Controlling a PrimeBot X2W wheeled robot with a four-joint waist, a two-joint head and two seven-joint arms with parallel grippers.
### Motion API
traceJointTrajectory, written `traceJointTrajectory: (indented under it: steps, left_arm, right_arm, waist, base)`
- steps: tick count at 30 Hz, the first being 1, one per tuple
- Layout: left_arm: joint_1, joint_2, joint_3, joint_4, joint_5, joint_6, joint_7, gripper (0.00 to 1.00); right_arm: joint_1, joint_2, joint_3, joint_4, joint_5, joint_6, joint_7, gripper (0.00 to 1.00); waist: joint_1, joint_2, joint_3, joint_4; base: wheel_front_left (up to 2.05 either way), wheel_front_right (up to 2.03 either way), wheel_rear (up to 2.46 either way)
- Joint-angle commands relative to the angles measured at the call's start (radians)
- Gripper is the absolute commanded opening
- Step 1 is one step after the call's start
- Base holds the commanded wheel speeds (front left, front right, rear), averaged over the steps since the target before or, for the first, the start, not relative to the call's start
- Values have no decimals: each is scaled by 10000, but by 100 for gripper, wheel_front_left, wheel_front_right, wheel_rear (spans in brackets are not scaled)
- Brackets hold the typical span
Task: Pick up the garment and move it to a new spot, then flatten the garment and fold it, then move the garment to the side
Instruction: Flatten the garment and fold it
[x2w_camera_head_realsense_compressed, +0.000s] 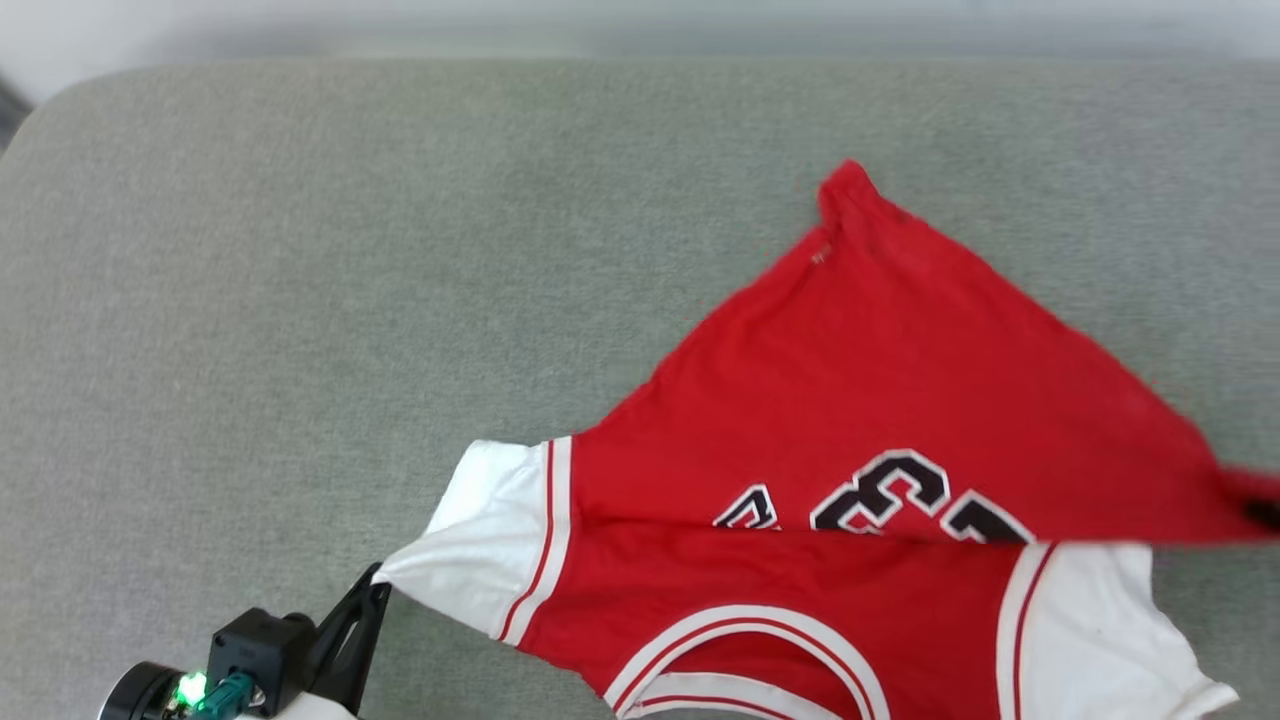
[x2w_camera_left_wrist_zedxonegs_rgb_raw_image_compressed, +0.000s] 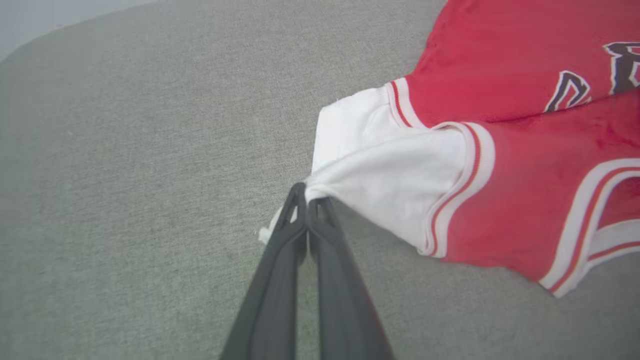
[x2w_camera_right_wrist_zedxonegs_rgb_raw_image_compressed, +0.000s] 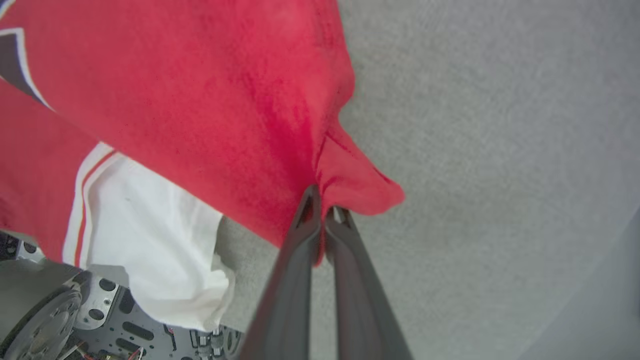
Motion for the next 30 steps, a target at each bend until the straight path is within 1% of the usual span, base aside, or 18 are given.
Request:
traceJointTrajectory:
  steps: [1,3,6,10,13,14,15,21,22,25,28,30]
  left_arm:
    - [224,69,94,-47,-15,93,-70,0]
    - [391,94,170,-90,-27,149,-71,0]
    - [616,104,285,-153,-46,147,-72,0]
    - [829,77,445,-165,-8,156,-73,0]
    - [888,53,496,-129,30,79,-74,0]
    - [902,54,506,-110,40,67,-72,0]
    - [894,55,515,-97,48,36,-74,0]
    - [754,3,505,-88,131,-5,-72,0]
    - [754,3,505,-88,131,-5,-72,0]
    - [614,-3,487,-129,219,-53,-26,0]
    - [414,-25,455,-150,304,-112,59,0]
    - [263,-59,434,-152,380,-158,87,0]
  right_arm:
    - [1005,-225,-175,-203,129,-7,-188,0]
    - [2033,-328,-370,-314,252,-7,-406,0]
    - [3364,-291,-720,-366,403,-7,-617,0]
    - [4616,262,-1161,-255,467,-7,-814,0]
    - [4931,559,-1610,-267,313,-7,-933,0]
    - [4940,686,-1792,-292,250,-7,-1000,35]
    - [4898,787,-1931,-369,185,-7,-1061,100]
    - [3922,986,-3176,-1185,-67,-7,-1303,100]
    - [3922,986,-3176,-1185,-67,-7,-1303,100]
    - [3024,1011,-3689,-1592,-189,-7,-1313,100]
    - [1968,872,-3708,-1853,-332,-6,-985,100]
    - [1244,868,-3494,-1933,-380,-6,-590,100]
  waist:
    - [1,0,-361,-311]
    - [1,0,-478,-400]
    - [1,0,-549,-514]
    - [1,0,-560,-644]
    - [1,0,-545,-662]
    - [1,0,-544,-676]
    - [1,0,-545,-683]
    - [1,0,-505,-590]
    - [1,0,-505,-590]
    - [1,0,-380,-494]
    - [1,0,-202,-347]
    - [1,0,-66,-239]
  base:
    - [0,0,0]
    - [0,0,0]
    - [0,0,0]
    - [0,0,0]
    - [0,0,0]
    - [0,0,0]
    - [0,0,0]
    - [0,0,0]
    - [0,0,0]
    - [0,0,0]
    - [0,0,0]
    - [0,0,0]
